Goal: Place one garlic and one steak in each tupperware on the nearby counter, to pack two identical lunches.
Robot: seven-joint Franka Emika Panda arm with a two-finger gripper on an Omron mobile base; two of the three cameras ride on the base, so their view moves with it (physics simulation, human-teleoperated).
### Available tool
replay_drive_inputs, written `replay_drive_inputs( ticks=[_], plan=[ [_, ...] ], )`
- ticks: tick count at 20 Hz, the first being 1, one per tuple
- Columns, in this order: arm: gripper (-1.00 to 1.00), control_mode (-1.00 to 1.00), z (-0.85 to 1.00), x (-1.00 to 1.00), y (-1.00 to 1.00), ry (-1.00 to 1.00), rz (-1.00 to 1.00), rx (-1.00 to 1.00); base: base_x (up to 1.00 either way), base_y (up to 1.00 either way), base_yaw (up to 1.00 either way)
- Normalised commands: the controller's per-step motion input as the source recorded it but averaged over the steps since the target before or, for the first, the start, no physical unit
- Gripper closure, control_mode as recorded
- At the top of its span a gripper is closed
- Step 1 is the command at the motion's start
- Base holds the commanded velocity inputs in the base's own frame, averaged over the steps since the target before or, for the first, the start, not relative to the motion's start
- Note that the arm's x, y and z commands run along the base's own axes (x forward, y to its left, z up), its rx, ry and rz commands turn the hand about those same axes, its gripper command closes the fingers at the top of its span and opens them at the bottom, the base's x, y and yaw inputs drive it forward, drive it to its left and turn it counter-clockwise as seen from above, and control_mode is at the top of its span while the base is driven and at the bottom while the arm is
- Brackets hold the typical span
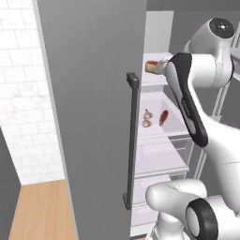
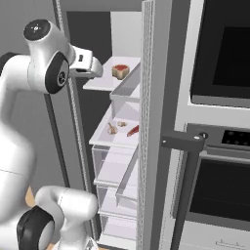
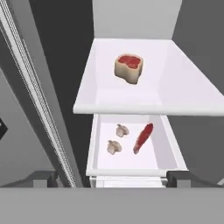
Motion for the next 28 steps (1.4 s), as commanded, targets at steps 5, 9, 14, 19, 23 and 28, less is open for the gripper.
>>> replay_drive_inputs(
  ticks=[5, 9, 14, 19, 23, 28],
  plan=[
    [-1.00, -1.00, 0.00, 0.55, -0.59, -0.25, -0.24, 0.07, 0.00, 0.00, 0.00],
    [-1.00, -1.00, -0.05, 0.69, -0.40, 0.00, -0.07, 0.03, 0.00, 0.00, 0.00],
    [-1.00, -1.00, -0.25, 0.78, 0.03, 0.01, 0.15, 0.00, 0.00, 0.00, 0.00],
    [-1.00, -1.00, -0.30, 0.20, -0.03, 0.03, 0.28, 0.00, 0.00, 0.00, 0.00],
    [-1.00, -1.00, -0.07, 0.34, 0.00, 0.08, 0.22, 0.00, 0.00, 0.00, 0.00],
    [-1.00, -1.00, 0.00, 0.66, 0.00, 0.15, 0.06, -0.03, 0.00, 0.00, 0.00]
  ],
)
